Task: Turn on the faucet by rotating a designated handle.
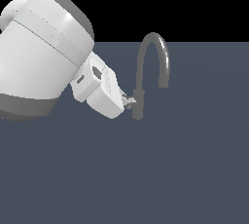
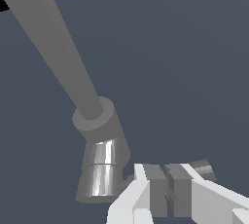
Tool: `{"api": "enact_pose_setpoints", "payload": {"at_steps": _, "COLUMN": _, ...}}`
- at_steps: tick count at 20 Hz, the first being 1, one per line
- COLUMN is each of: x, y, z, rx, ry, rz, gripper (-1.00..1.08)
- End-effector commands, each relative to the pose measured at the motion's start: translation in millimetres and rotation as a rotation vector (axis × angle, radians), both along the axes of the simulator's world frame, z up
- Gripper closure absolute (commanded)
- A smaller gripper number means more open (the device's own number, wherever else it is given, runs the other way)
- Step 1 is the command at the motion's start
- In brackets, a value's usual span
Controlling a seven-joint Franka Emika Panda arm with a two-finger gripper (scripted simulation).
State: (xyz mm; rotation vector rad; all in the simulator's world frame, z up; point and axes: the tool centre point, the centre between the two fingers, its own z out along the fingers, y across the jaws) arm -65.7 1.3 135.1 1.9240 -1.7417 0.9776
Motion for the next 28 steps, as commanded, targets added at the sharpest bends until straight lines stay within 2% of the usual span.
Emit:
{"api": "enact_pose_setpoints", "payload": {"at_steps": 1, "x": -11, "y": -8, "z": -14, "rx": -0.008, "ry": 0.015, "rz": -0.013, "gripper": 1.08}}
{"api": "enact_pose_setpoints", "payload": {"at_steps": 7, "x": -23, "y": -13, "z": -33, "rx": -0.011, "ry": 0.021, "rz": -0.019, "gripper": 1.08}}
{"api": "enact_pose_setpoints", "payload": {"at_steps": 8, "x": -13, "y": -1, "z": -25, "rx": -0.004, "ry": 0.018, "rz": 0.016, "gripper": 1.08}}
{"api": "enact_pose_setpoints", "payload": {"at_steps": 28, "x": -10, "y": -10, "z": -83, "rx": -0.011, "ry": 0.022, "rz": -0.019, "gripper": 1.08}}
